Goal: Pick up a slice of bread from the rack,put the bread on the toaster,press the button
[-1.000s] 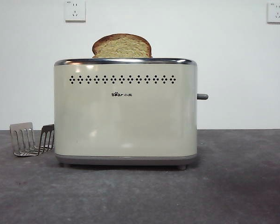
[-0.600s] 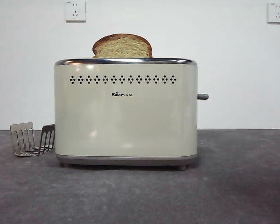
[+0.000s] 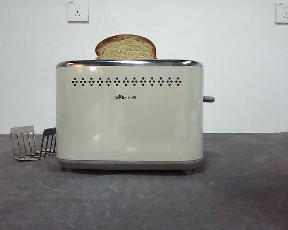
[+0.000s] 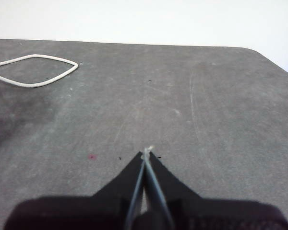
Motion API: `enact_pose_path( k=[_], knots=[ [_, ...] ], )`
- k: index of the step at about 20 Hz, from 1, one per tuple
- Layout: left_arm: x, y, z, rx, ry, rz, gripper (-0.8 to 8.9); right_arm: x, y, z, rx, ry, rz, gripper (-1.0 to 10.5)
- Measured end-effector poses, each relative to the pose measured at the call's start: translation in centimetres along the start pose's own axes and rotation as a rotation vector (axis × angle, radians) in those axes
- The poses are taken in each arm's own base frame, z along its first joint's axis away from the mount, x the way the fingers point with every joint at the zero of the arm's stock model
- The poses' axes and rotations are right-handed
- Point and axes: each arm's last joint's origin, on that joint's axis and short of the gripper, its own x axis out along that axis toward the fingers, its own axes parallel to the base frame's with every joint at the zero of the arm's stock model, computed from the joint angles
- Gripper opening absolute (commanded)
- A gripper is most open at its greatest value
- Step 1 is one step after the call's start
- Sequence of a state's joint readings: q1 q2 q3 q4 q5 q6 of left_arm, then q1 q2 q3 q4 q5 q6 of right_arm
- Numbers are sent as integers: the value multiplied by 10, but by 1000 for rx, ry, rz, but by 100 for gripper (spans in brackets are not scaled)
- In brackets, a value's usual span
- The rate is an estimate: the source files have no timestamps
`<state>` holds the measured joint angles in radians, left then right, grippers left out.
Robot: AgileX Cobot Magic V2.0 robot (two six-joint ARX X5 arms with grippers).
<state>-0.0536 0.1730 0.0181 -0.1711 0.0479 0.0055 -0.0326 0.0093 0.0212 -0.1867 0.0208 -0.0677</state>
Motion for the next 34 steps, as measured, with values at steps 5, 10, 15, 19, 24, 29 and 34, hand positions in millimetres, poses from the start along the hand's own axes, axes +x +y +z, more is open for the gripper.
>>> enact_pose_path(
  k=[5,10,15,19,24,29,34],
  knots=[
    [0,0,0,0,0,0,-3,0,0,0,2,0,-2,1],
    [0,0,0,0,0,0,-3,0,0,0,4,1,-2,1],
    [0,0,0,0,0,0,-3,-4,0,0,2,68,3,1],
    [0,0,0,0,0,0,-3,-10,0,-3,0,194,8,1],
    [0,0,0,0,0,0,-3,-10,0,-3,-1,207,9,1],
    [0,0,0,0,0,0,-3,-10,0,-3,0,207,9,1],
    [0,0,0,0,0,0,-3,-10,0,-3,0,207,9,1]
  ],
)
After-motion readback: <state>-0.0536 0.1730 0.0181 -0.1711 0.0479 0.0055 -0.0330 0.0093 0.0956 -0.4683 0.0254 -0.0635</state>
